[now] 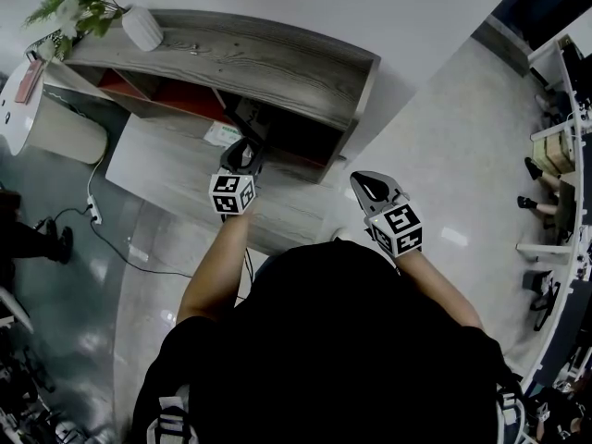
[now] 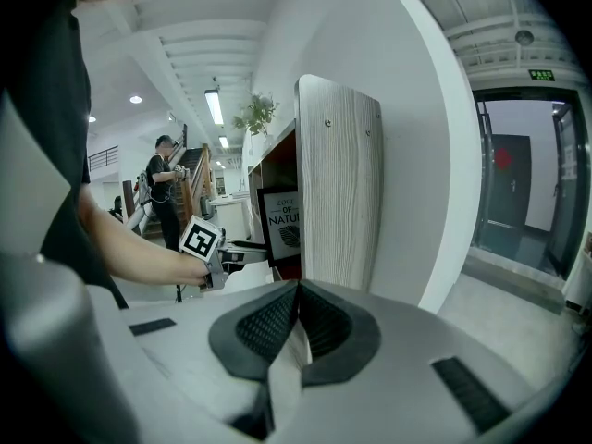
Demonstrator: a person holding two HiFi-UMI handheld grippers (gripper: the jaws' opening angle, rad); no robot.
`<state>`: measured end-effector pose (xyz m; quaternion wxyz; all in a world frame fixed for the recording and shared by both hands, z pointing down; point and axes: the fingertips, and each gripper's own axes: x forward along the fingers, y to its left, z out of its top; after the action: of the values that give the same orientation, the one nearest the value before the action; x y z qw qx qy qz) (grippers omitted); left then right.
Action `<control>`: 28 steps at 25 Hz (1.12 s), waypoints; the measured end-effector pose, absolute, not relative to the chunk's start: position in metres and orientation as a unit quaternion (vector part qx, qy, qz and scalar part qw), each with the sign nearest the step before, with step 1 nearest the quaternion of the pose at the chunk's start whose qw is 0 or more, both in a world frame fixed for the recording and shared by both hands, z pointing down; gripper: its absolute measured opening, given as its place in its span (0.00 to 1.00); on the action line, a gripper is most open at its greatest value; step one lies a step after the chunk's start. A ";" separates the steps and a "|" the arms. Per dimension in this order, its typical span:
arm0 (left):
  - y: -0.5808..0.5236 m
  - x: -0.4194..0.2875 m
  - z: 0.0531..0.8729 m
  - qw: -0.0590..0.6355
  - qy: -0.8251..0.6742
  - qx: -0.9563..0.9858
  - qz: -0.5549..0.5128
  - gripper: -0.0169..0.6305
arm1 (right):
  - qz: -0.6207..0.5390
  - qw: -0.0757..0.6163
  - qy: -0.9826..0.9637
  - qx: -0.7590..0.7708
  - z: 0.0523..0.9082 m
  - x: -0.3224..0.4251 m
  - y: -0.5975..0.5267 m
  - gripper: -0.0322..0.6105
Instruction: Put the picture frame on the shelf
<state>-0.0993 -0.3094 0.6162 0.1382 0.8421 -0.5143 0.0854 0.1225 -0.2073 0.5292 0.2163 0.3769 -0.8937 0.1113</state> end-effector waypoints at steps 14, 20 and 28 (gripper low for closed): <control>-0.265 -0.107 0.621 0.112 -0.511 0.846 0.106 0.28 | 0.115 0.221 -0.890 0.382 0.532 0.128 -0.210 0.07; -0.251 -0.106 0.609 0.097 -0.502 0.853 0.103 0.24 | 0.120 0.217 -0.889 0.386 0.532 0.130 -0.215 0.07; -0.235 -0.084 0.561 0.046 -0.482 0.872 0.078 0.13 | 0.125 0.216 -0.888 0.386 0.535 0.131 -0.218 0.07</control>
<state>-0.0840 -0.2352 0.5613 0.0465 0.8717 -0.4815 0.0777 0.1308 -0.2177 0.5353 0.2159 0.3860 -0.8882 0.1246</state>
